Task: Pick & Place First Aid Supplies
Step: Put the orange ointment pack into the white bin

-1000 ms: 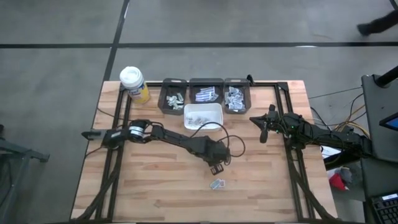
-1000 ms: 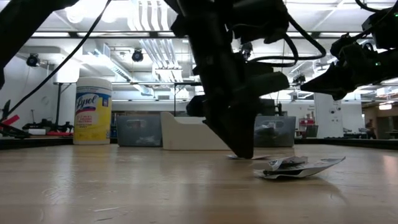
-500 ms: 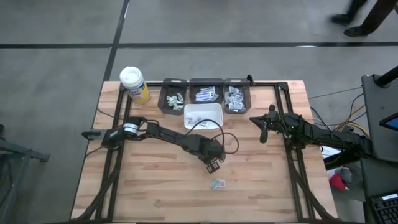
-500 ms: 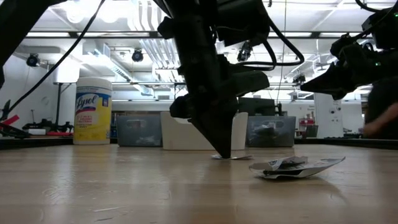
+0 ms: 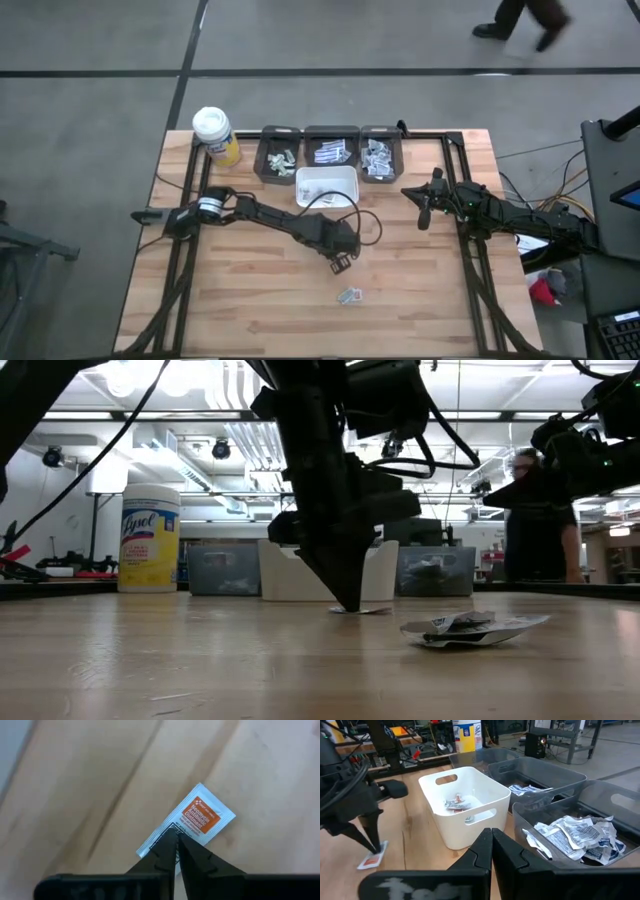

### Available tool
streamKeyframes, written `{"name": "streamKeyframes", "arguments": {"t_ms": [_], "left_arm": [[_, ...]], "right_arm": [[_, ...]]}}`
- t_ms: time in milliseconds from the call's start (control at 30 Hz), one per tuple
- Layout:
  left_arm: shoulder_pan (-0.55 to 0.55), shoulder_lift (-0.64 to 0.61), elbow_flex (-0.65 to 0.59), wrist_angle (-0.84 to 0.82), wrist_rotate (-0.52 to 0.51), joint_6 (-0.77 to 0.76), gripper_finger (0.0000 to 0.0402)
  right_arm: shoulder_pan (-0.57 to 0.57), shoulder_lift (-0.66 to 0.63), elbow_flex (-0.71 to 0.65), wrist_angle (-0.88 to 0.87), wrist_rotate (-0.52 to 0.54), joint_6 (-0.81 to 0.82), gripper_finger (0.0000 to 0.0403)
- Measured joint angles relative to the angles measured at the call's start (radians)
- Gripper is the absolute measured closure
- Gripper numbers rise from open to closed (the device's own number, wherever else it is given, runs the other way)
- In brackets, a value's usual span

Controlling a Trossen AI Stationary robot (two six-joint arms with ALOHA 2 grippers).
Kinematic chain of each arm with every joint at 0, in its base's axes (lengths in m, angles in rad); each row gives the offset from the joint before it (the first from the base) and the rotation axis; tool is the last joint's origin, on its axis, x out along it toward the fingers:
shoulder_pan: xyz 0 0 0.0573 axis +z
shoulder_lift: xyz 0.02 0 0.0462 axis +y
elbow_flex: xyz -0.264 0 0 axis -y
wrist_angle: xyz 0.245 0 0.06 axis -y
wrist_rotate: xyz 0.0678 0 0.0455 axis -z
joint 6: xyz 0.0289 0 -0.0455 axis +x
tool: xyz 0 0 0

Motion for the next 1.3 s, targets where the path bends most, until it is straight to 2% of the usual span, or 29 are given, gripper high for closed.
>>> {"name": "streamKeyframes", "arguments": {"t_ms": [300, 533, 633, 900, 1033, 1300], "left_arm": [[0.005, -0.123, -0.004, 0.008, -0.070, -0.010, 0.0345], [0.004, -0.117, -0.003, 0.123, -0.033, -0.021, 0.0322], [0.004, -0.112, -0.002, 0.122, -0.032, -0.041, 0.0312], [0.006, -0.105, -0.002, 0.079, -0.030, -0.292, 0.0305], [0.006, -0.105, -0.005, 0.067, -0.030, -0.360, 0.0305], [0.007, -0.106, -0.103, 0.087, -0.031, -0.495, 0.0304]], "right_arm": [[0.000, 0.000, 0.000, 0.000, 0.000, 0.000, 0.0394], [0.000, -0.001, 0.000, 0.000, 0.000, 0.000, 0.0394], [0.000, -0.001, 0.000, 0.000, 0.000, 0.000, 0.0394], [0.000, -0.001, 0.000, 0.000, 0.000, 0.000, 0.0394], [0.000, -0.001, 0.000, 0.000, 0.000, 0.000, 0.0394], [0.000, -0.001, 0.000, 0.000, 0.000, 0.000, 0.0394]]}}
